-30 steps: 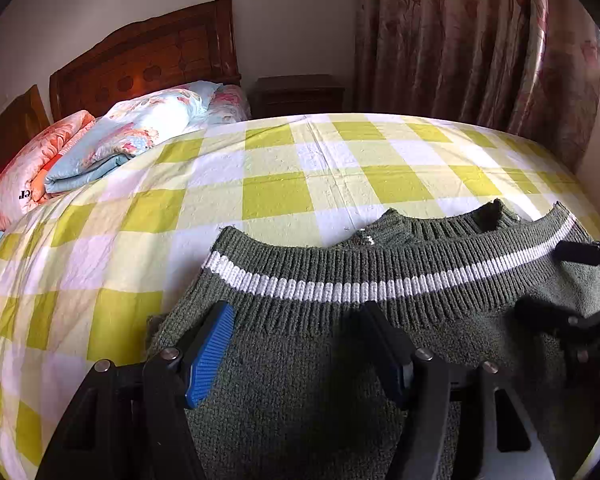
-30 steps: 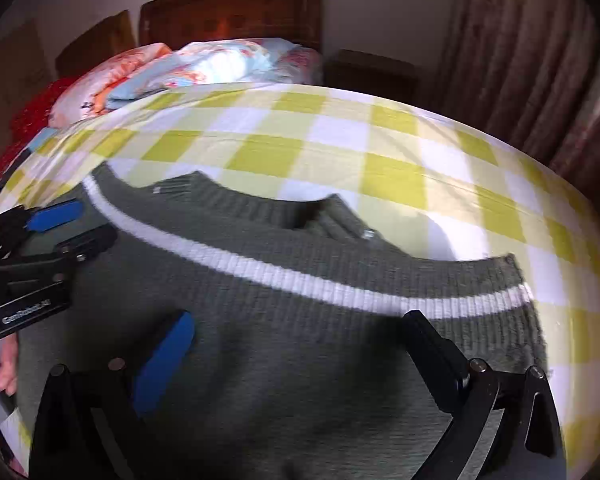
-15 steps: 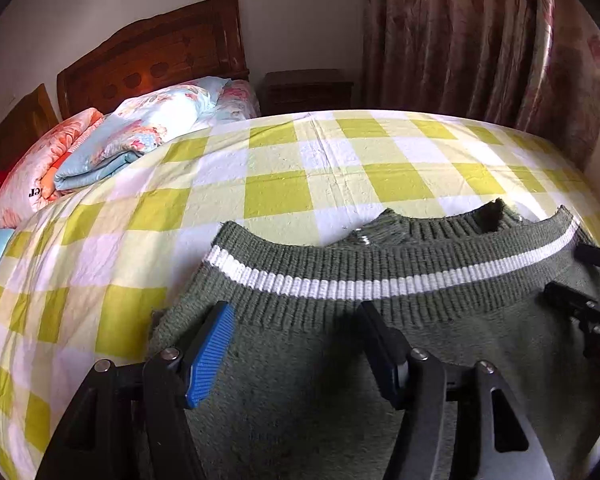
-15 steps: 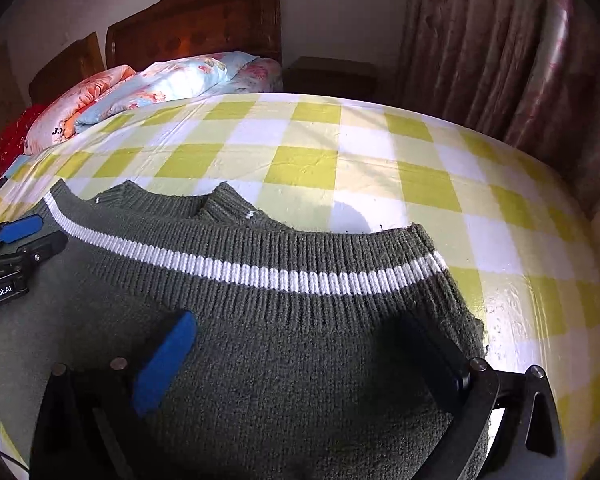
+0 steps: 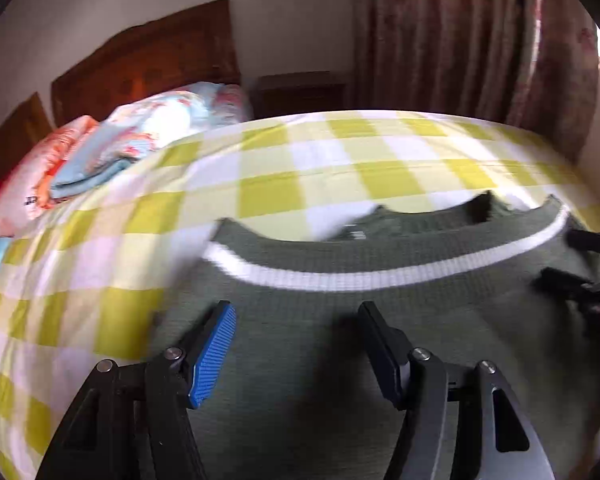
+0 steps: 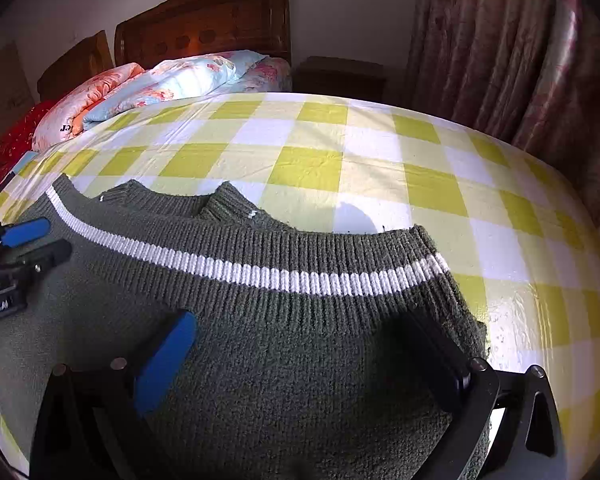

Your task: Fold small clothes

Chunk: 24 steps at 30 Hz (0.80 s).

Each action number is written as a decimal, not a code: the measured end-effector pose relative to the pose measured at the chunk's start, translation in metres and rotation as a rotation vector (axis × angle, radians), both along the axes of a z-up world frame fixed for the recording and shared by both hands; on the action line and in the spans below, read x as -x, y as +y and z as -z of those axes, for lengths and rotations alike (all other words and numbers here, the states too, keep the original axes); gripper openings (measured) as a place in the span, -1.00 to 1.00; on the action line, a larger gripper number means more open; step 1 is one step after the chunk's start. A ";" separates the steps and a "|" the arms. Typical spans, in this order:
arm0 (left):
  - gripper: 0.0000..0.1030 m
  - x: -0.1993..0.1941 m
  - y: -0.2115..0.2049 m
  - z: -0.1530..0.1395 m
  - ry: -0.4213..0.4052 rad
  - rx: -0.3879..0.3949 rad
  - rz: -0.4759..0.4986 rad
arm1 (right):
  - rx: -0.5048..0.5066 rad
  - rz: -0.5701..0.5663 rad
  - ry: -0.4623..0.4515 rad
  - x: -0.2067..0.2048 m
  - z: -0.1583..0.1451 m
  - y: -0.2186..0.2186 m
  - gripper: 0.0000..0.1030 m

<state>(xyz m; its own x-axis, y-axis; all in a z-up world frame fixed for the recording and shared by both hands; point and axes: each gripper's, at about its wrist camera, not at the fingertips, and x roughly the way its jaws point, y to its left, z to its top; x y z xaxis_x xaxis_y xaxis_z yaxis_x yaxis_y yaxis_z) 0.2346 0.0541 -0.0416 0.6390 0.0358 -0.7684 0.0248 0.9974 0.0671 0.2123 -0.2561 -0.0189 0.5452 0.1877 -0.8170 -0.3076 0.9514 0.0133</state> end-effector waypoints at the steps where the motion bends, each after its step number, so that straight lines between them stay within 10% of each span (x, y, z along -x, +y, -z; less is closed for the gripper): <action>1: 0.24 0.002 0.015 0.001 -0.006 0.087 0.019 | -0.011 -0.005 0.001 -0.001 0.000 -0.001 1.00; 3: 0.10 0.007 0.034 -0.001 -0.027 0.195 0.008 | -0.010 -0.007 0.001 0.000 0.000 -0.001 1.00; 8: 0.07 0.007 0.003 0.004 -0.044 -0.018 -0.003 | 0.000 -0.004 -0.006 0.001 0.000 0.001 1.00; 15: 0.06 0.015 0.016 -0.001 -0.033 0.054 0.021 | 0.091 0.020 -0.076 0.030 -0.009 -0.002 1.00; 24: 0.06 0.097 0.045 -0.008 -0.096 -0.070 -0.114 | -0.013 0.242 -0.045 0.131 -0.023 -0.129 1.00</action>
<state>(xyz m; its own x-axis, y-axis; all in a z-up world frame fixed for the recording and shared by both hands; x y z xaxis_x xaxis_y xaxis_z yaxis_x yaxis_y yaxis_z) 0.1375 0.0992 -0.0334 0.6977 0.1639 -0.6973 -0.0985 0.9862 0.1332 0.0810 -0.3851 0.0041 0.6115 0.0574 -0.7891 -0.0712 0.9973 0.0173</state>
